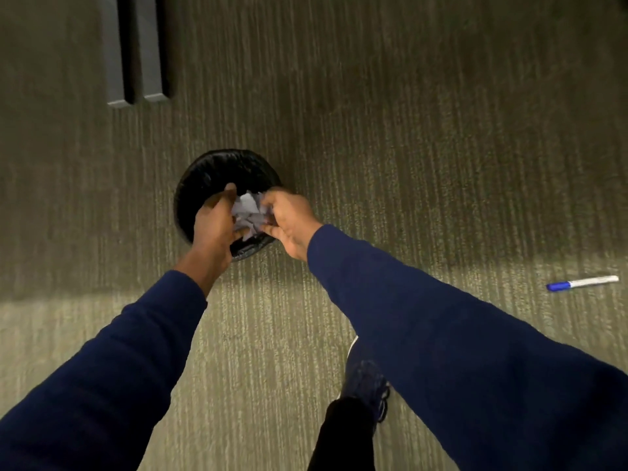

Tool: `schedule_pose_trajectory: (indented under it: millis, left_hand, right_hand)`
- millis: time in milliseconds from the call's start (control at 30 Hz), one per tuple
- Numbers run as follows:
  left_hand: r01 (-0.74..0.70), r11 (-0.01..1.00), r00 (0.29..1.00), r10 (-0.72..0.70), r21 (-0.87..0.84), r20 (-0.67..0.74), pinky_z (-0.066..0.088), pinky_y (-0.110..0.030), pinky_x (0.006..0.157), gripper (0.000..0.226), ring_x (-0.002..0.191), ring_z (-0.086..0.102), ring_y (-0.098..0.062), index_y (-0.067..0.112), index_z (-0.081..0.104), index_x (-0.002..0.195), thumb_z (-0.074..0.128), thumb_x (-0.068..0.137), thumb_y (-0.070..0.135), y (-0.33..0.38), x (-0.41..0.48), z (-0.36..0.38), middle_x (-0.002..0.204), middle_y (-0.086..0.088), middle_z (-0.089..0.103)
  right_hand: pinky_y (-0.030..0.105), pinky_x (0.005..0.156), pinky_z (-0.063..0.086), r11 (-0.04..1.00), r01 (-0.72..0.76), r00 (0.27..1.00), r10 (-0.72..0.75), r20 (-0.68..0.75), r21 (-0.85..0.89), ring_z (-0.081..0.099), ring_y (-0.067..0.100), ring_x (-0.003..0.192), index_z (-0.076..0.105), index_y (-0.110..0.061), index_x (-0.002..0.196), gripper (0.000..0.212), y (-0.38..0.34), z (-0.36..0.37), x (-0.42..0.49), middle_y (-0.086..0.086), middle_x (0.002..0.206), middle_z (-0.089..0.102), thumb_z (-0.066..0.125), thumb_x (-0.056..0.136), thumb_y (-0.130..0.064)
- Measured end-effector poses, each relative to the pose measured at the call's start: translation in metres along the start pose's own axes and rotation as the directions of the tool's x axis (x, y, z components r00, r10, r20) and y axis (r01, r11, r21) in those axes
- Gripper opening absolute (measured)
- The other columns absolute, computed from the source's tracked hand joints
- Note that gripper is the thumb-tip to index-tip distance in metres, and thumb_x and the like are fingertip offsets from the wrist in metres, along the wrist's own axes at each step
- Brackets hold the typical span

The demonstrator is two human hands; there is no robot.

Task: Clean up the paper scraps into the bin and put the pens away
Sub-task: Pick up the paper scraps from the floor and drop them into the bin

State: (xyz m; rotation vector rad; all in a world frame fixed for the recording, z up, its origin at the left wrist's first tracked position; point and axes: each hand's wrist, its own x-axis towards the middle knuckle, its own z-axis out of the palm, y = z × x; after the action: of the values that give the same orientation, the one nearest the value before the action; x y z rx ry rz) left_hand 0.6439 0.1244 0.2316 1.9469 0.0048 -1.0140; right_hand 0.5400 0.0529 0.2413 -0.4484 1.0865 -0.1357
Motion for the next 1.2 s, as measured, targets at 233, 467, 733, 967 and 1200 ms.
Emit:
schedule_pose_trajectory:
  millis: [233, 467, 733, 967, 1200]
  left_hand:
    - [-0.080, 0.978, 0.990, 0.055, 0.194, 0.131, 0.061, -0.034, 0.076, 0.014, 0.097, 0.070, -0.018, 0.025, 0.067, 0.101, 0.061, 0.097, 0.037, 0.015, -0.035, 0.061, 0.097, 0.003, 0.072]
    - [-0.250, 0.861, 0.925, 0.078, 0.443, 0.371, 0.055, -0.036, 0.075, 0.032, 0.096, 0.064, -0.014, 0.024, 0.068, 0.108, 0.058, 0.095, 0.052, 0.009, -0.103, 0.180, 0.102, 0.001, 0.066]
    - [-0.511, 0.665, 0.774, 0.080, 0.545, 0.628, 0.052, -0.032, 0.073, 0.032, 0.074, 0.059, -0.006, 0.027, 0.066, 0.085, 0.057, 0.093, 0.056, -0.059, -0.226, 0.343, 0.074, 0.014, 0.059]
    - [-0.591, 0.596, 0.660, -0.031, 0.543, 0.751, 0.047, -0.031, 0.063, 0.028, 0.060, 0.054, -0.002, 0.028, 0.069, 0.084, 0.064, 0.087, 0.055, -0.133, -0.361, 0.460, 0.069, 0.013, 0.059]
    - [-0.761, 0.415, 0.484, -0.146, 0.498, 0.863, 0.047, -0.028, 0.072, 0.029, 0.089, 0.061, -0.011, 0.025, 0.067, 0.103, 0.063, 0.092, 0.051, -0.196, -0.496, 0.552, 0.105, 0.006, 0.066]
  right_hand:
    - [0.039, 0.089, 0.054, 0.998, 0.059, 0.993, -0.062, -0.101, -0.033, 0.056, 0.010, 0.076, 0.059, -0.020, 0.091, 0.007, -0.013, -0.071, -0.037, -0.003, 0.084, 0.057, 0.057, 0.097, -0.016]
    - [0.040, 0.085, 0.055, 0.984, 0.165, 0.941, -0.175, -0.290, -0.061, 0.056, 0.008, 0.076, 0.059, -0.022, 0.112, 0.015, -0.012, -0.196, -0.100, -0.002, 0.099, 0.063, 0.059, 0.097, -0.023]
    - [0.043, 0.096, 0.056, 0.958, 0.277, 0.823, -0.275, -0.497, -0.071, 0.064, 0.008, 0.097, 0.059, -0.027, 0.115, 0.022, 0.021, -0.381, -0.196, -0.014, 0.100, 0.064, 0.061, 0.093, -0.029]
    - [0.029, 0.075, 0.055, 0.950, 0.310, 0.716, -0.212, -0.665, 0.031, 0.065, 0.008, 0.085, 0.061, -0.027, 0.118, 0.029, 0.078, -0.537, -0.312, -0.010, 0.102, 0.067, 0.064, 0.090, -0.031]
    - [0.034, 0.086, 0.054, 0.955, 0.283, 0.590, -0.104, -0.801, 0.085, 0.065, 0.016, 0.101, 0.060, -0.026, 0.120, 0.030, 0.153, -0.669, -0.427, -0.004, 0.117, 0.065, 0.063, 0.090, -0.032]
